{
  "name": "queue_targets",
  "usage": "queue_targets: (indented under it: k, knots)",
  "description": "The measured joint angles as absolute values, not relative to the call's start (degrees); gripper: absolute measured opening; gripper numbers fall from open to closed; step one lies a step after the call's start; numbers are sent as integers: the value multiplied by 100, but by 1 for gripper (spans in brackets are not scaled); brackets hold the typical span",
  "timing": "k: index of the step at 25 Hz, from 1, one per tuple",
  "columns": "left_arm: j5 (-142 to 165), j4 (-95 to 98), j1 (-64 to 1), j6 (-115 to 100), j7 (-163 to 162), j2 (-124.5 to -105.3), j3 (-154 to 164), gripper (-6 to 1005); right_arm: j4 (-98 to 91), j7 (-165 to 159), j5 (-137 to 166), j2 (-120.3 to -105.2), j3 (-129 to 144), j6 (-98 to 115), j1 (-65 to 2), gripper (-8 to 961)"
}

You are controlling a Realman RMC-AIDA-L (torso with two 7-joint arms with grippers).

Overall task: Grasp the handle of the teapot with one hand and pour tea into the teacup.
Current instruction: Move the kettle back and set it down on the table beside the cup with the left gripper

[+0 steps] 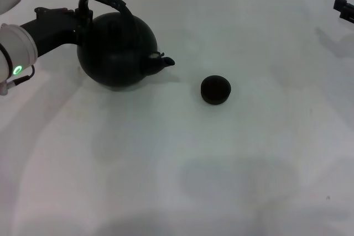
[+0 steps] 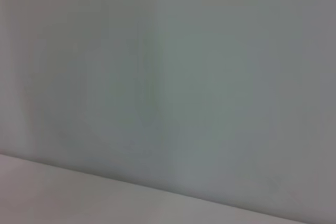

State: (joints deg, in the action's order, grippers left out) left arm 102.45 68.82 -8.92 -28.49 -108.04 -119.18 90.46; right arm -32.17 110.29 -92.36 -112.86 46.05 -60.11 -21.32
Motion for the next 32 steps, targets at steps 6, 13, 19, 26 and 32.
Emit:
queue_targets:
  k: [6,13,19,26,32]
  knots:
    - [10227,6885,-888,-2871,-10828,-11917,9024,126,-3237,11027,-9238,-11289,4605,-6011,-2143,752]
    - [10221,6881,-893,-2883,-10901,-11918,9010,128,-3224,11023,-9238,-11275,4605,-6011,-2145,751]
    - [10221,6812,-902,-2865,-10908,-11911,9018,129,-3216,11021,-9237,-11268,4605,-6023,-2134,753]
    - [10221,6650,-956,-2903,-10909,-11905,9015,130,-3212,11011,-9176,-11267,4605,-6037,-2127,752]
    - [10221,6639,-959,-2920,-10974,-11905,8999,131,-3217,11010,-9175,-11279,4605,-6042,-2130,751]
